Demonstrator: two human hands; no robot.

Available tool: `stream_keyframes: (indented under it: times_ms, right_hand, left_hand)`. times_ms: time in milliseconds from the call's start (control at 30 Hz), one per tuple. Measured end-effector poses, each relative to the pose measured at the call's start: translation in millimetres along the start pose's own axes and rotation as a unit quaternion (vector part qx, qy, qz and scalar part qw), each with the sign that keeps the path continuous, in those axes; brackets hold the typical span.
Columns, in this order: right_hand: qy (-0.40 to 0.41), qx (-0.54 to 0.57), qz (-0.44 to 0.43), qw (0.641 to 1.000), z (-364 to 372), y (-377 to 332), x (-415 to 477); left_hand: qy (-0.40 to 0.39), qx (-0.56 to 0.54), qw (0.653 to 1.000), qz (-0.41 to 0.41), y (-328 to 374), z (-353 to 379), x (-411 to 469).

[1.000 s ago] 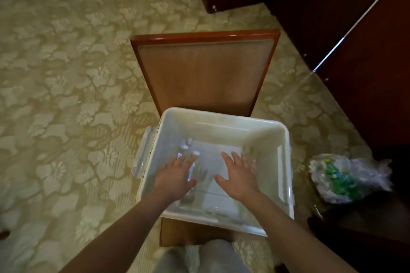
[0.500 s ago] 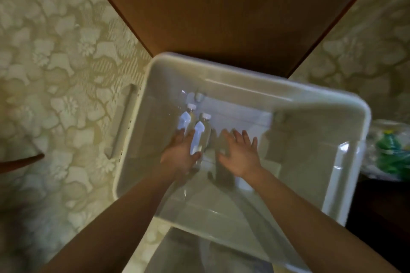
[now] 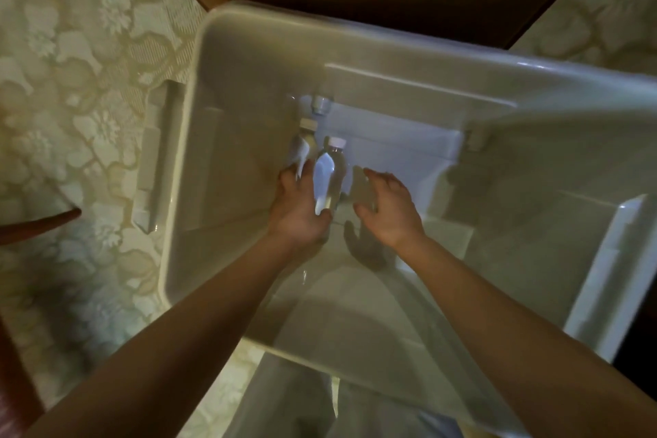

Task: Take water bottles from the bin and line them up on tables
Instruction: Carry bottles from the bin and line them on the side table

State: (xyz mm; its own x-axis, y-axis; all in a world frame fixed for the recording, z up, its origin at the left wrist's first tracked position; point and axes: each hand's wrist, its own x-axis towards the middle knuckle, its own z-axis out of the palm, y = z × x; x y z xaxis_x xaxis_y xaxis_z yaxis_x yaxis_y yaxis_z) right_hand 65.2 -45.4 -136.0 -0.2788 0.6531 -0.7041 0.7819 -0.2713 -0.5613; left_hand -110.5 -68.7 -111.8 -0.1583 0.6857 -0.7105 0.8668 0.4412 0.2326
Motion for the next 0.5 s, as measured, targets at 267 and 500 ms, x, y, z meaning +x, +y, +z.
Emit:
stream_keyframes:
  times_ms: [267, 500]
  right_hand:
    - [0.0, 0.049, 0.037, 0.998, 0, 10, 0]
    - [0.036, 0.193, 0.103, 0.975, 7, 13, 8]
  left_hand:
    - [0.032, -0.029, 0.999, -0.006, 5, 1, 12]
    - [0.017, -0.06, 0.998, -0.003, 9, 13, 21]
